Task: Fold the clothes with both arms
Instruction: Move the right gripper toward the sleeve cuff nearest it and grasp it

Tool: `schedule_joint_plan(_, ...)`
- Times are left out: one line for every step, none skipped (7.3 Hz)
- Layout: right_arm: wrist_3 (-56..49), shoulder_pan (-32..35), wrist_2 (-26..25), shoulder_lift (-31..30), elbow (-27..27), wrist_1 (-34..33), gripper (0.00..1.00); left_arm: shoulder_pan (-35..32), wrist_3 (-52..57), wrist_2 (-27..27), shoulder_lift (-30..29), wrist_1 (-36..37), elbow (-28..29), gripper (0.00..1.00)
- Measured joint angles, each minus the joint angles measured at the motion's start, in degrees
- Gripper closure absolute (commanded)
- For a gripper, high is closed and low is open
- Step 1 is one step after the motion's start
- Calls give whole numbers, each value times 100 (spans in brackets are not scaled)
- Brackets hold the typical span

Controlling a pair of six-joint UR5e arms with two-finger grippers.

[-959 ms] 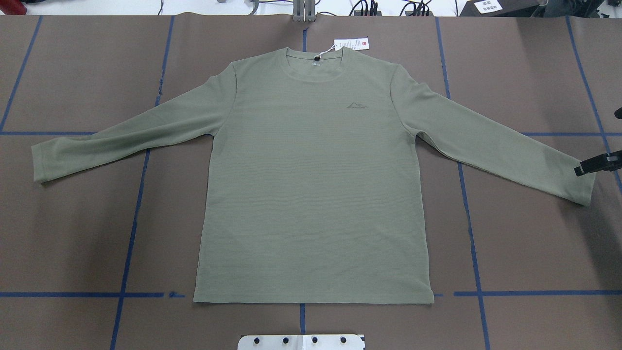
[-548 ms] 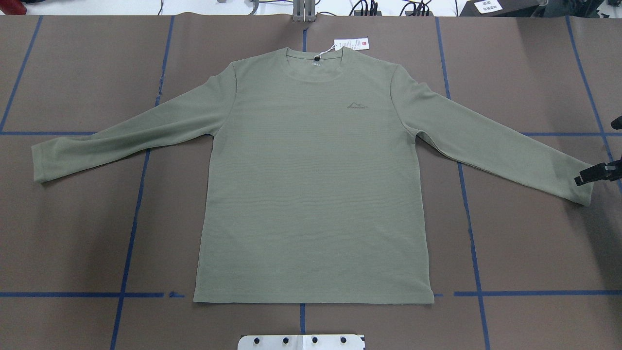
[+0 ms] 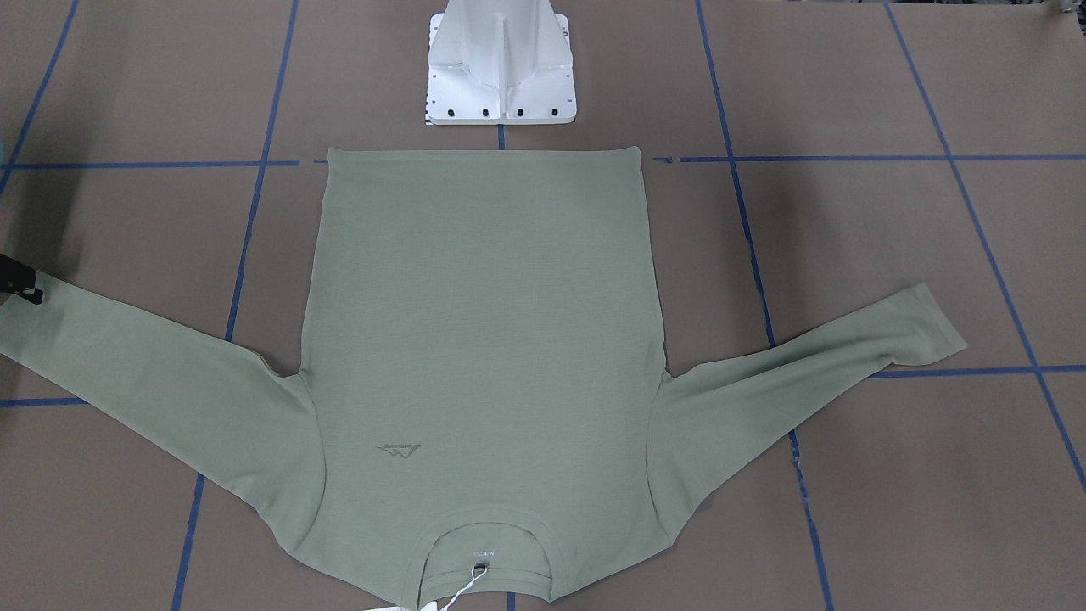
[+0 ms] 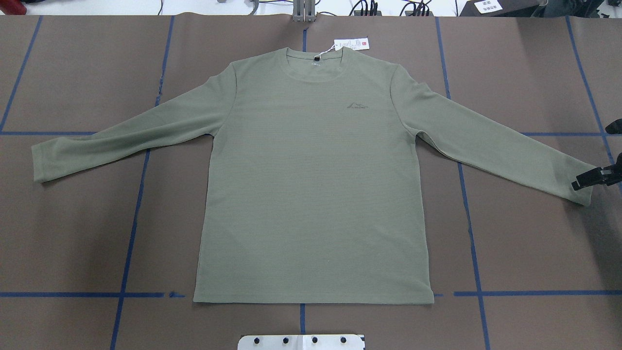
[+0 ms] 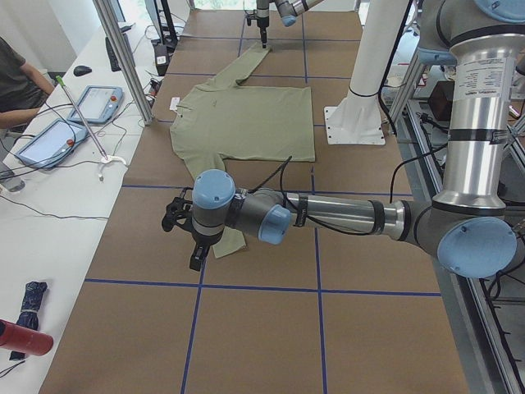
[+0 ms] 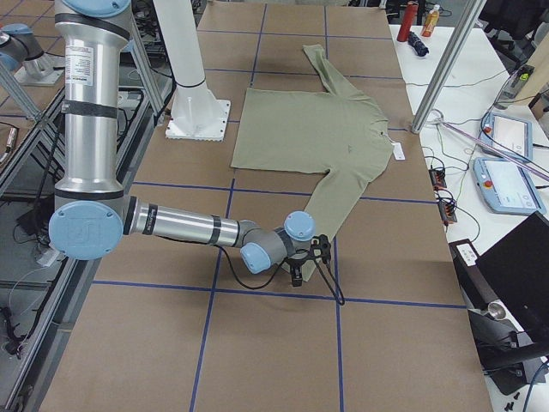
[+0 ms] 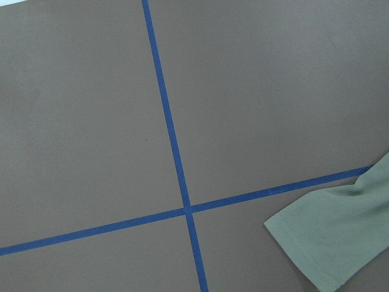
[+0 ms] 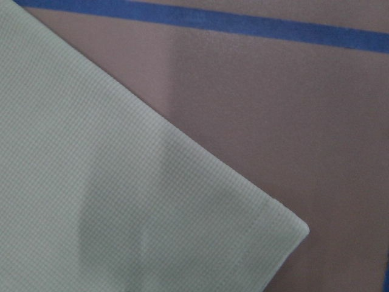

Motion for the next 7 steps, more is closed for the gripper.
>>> schedule_joint_plan(0, -2, 8, -3, -14, -7, 62, 0, 5, 0, 0, 0, -4, 0)
schedule_joint_plan(0, -4, 15, -6, -22, -12, 85, 0, 8, 0, 0, 0, -6, 0)
schedule_joint_plan(0, -1, 14, -10, -24, -15, 100, 0, 9, 0, 0, 0, -9, 0)
schedule_joint_plan(0, -1, 19, -11, -25, -15, 100, 0, 9, 0, -1, 0, -11, 0)
schedule_joint_plan(0, 0, 29, -11, -24, -12, 100, 0, 9, 0, -5, 0, -10, 0)
schedule_joint_plan(0, 8, 44, -7, -7, -10, 100, 0, 9, 0, -10, 0, -9, 0)
schedule_joint_plan(0, 7, 47, 1, 24, -9, 100, 0, 8, 0, -14, 0, -12, 0)
